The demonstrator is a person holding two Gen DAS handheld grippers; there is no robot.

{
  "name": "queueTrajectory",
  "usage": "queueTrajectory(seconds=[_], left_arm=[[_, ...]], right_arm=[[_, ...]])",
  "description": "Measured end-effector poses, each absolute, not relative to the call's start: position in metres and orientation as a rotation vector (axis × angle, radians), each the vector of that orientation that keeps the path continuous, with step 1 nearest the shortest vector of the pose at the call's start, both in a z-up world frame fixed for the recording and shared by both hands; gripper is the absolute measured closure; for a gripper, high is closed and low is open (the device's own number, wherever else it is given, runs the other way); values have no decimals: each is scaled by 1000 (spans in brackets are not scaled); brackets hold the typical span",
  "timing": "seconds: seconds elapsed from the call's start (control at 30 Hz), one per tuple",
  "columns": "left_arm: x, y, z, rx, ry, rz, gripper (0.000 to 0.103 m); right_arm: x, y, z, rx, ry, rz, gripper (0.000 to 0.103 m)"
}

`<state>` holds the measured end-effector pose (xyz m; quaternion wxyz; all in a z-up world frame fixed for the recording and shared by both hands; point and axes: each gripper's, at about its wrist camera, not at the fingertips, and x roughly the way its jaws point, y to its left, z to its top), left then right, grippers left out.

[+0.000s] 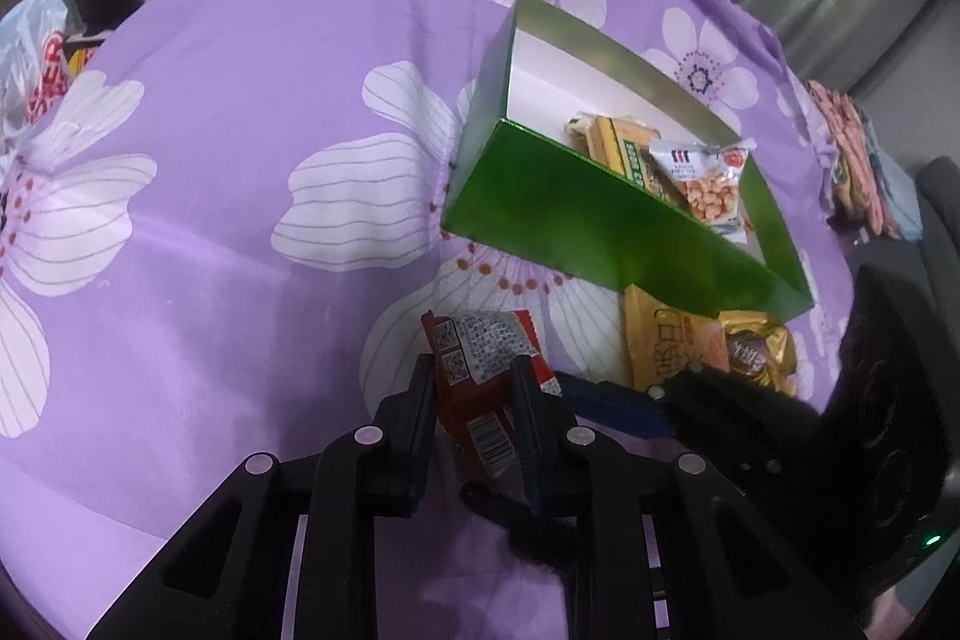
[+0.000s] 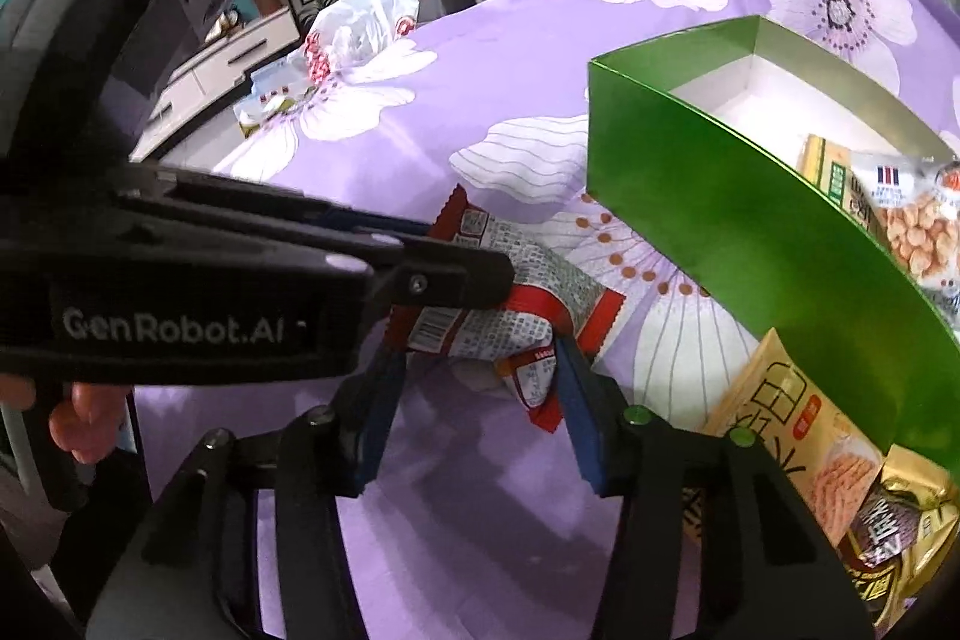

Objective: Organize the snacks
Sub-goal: 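Lift the red-and-white packet with both grippers and carry it over the box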

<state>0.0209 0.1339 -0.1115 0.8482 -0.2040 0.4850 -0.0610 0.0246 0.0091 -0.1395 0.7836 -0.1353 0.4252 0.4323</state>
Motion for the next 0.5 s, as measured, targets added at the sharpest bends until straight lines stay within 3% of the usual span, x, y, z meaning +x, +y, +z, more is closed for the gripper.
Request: queueTrajectory(seconds=[0.2, 0.27, 0.33, 0.37, 0.5], left_arm=[[21, 136, -112, -452, 1027, -136, 80], [21, 135, -112, -462, 1027, -142, 80], [21, 133, -112, -467, 1029, -145, 80], [21, 135, -112, -471, 1029, -153, 80], [21, 127, -102, -463, 1004, -192, 80]], right_arm=[[17, 21, -144, -372, 896, 913, 28], [25, 23, -145, -367, 903, 884, 29], [33, 23, -145, -364, 904, 851, 43], [35, 23, -144, -358, 902, 849, 45], [38, 13, -142, -351, 889, 827, 80]])
